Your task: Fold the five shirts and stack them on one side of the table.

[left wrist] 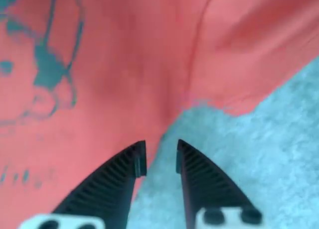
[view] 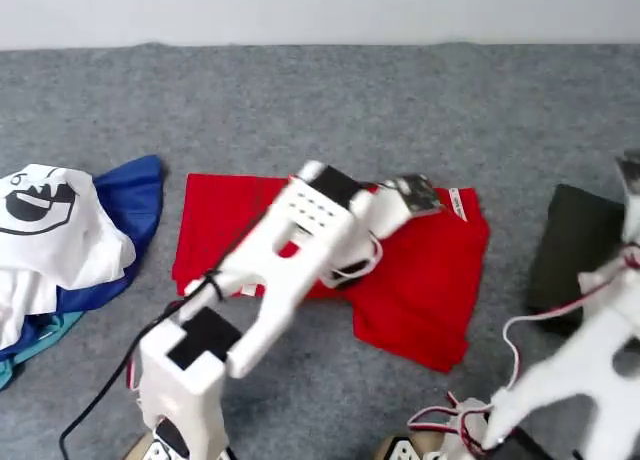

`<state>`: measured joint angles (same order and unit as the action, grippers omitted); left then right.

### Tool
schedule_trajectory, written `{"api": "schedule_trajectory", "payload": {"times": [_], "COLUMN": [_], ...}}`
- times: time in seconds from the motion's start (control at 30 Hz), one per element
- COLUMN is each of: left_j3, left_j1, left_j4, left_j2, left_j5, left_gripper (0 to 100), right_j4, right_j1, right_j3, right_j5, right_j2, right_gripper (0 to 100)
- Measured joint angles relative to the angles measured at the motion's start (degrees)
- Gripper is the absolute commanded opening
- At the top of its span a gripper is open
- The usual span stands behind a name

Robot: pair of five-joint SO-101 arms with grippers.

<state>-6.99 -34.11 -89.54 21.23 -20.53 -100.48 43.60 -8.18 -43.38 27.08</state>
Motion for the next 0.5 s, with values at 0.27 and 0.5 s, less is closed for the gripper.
{"api": "schedule_trajectory", "payload": {"times": [0.27,0.5], "left_j3": [-0.70,-9.41], "left_j1": [-6.77,-9.49], "left_j4": [5.71,5.19], "left_j2": [4.40,11.60], "left_j5": [0.00,3.25], "left_gripper": [11,11], "right_j4": [0.00,0.00], "right_j1": [5.89,6.15], "right_j3": [-5.89,-9.14], "right_j5": [-1.93,-1.93], "right_j2": [6.51,11.34], "right_gripper": [0.9,0.9]}}
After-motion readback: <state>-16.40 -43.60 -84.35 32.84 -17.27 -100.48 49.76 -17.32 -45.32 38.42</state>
